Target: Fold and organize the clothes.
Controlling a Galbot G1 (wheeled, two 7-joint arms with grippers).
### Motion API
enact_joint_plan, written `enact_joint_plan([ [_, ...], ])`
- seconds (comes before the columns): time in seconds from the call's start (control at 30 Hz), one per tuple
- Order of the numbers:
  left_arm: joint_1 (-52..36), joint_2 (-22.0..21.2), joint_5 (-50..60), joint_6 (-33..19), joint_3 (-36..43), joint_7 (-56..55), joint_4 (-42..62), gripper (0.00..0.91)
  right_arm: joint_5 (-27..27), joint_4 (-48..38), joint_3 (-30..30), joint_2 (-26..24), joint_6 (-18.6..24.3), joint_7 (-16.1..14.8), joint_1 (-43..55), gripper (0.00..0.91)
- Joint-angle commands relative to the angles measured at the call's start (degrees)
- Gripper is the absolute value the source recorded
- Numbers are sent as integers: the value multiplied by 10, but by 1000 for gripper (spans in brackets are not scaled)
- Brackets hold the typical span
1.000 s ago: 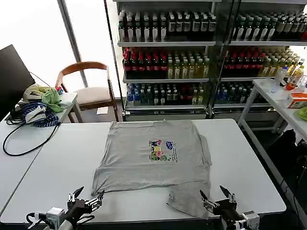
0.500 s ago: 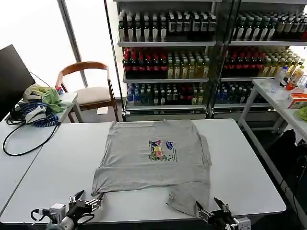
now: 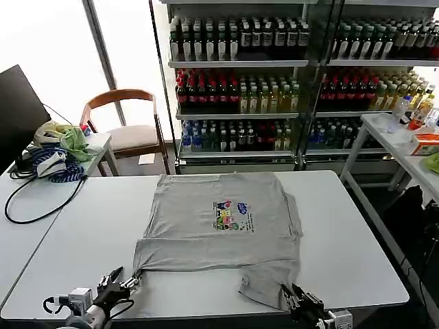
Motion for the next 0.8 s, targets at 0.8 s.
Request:
enact_joint_plan([
  [0.8, 70, -4, -21, -28, -32, -4, -92, 0, 8, 104, 37, -13, 17, -16, -82, 0],
])
